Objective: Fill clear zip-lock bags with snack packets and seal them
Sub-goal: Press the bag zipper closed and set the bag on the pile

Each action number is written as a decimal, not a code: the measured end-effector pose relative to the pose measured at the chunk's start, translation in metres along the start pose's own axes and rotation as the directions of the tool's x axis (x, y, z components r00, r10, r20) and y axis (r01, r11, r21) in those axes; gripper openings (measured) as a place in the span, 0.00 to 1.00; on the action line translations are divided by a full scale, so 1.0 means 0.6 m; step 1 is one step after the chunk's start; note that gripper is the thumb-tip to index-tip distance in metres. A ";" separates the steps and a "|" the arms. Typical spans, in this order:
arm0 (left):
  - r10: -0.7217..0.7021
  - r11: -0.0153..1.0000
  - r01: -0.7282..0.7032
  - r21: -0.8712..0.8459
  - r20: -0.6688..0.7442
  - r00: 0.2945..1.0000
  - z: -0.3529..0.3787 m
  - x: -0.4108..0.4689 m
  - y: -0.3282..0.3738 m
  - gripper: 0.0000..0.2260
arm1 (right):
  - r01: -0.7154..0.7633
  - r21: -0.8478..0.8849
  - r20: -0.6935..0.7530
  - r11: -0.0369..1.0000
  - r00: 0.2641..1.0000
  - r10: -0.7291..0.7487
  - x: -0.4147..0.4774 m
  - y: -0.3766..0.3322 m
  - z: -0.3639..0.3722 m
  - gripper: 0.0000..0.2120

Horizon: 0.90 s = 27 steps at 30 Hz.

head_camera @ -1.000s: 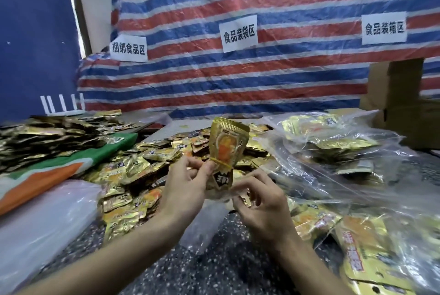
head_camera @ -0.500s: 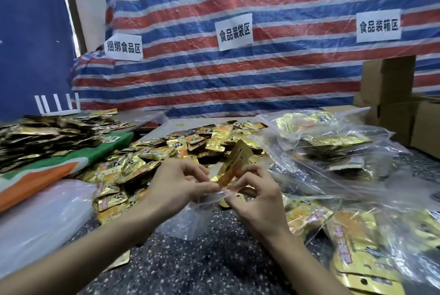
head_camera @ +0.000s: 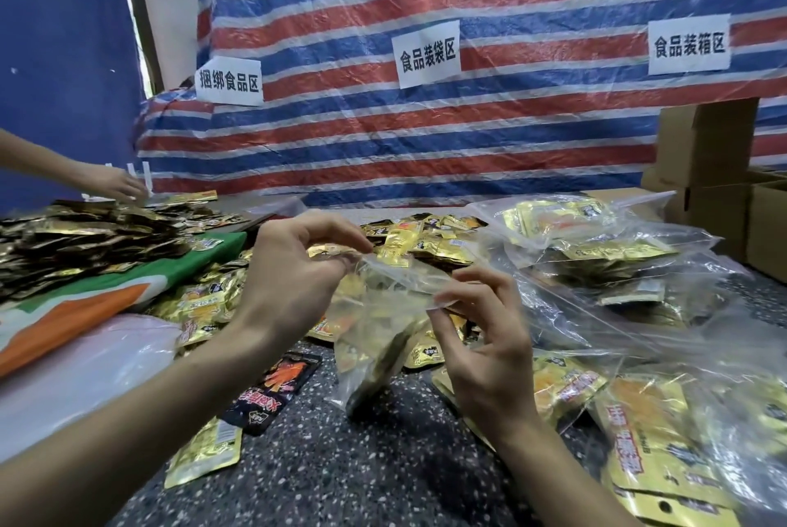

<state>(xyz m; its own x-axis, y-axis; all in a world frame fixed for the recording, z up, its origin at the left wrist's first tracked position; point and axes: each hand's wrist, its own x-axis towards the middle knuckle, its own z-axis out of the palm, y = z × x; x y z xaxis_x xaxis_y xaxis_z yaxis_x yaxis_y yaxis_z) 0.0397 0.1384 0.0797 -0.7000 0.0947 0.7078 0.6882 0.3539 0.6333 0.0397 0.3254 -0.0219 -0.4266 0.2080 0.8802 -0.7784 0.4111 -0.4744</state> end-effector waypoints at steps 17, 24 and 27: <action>-0.505 0.820 0.567 0.081 0.570 0.648 0.004 0.082 -0.095 0.21 | 0.049 -0.087 0.002 0.995 0.999 -0.049 0.008 -0.006 -0.003 0.04; -0.125 0.986 0.050 0.157 0.515 0.848 0.005 0.124 -0.096 0.08 | 0.051 -0.101 0.011 0.994 0.999 -0.051 0.004 -0.005 0.000 0.04; 0.024 0.995 -0.055 0.078 0.358 0.933 0.023 0.131 -0.121 0.10 | 0.044 -0.108 -0.005 0.993 0.999 -0.045 0.005 -0.006 -0.001 0.05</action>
<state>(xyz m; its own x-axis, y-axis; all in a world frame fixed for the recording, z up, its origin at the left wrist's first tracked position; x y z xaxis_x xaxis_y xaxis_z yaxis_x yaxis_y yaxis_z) -0.0680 0.1331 0.0849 -0.7052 0.4302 0.5635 0.7089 0.4194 0.5670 0.0412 0.3251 -0.0176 -0.3891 0.1940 0.9005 -0.7421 0.5132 -0.4312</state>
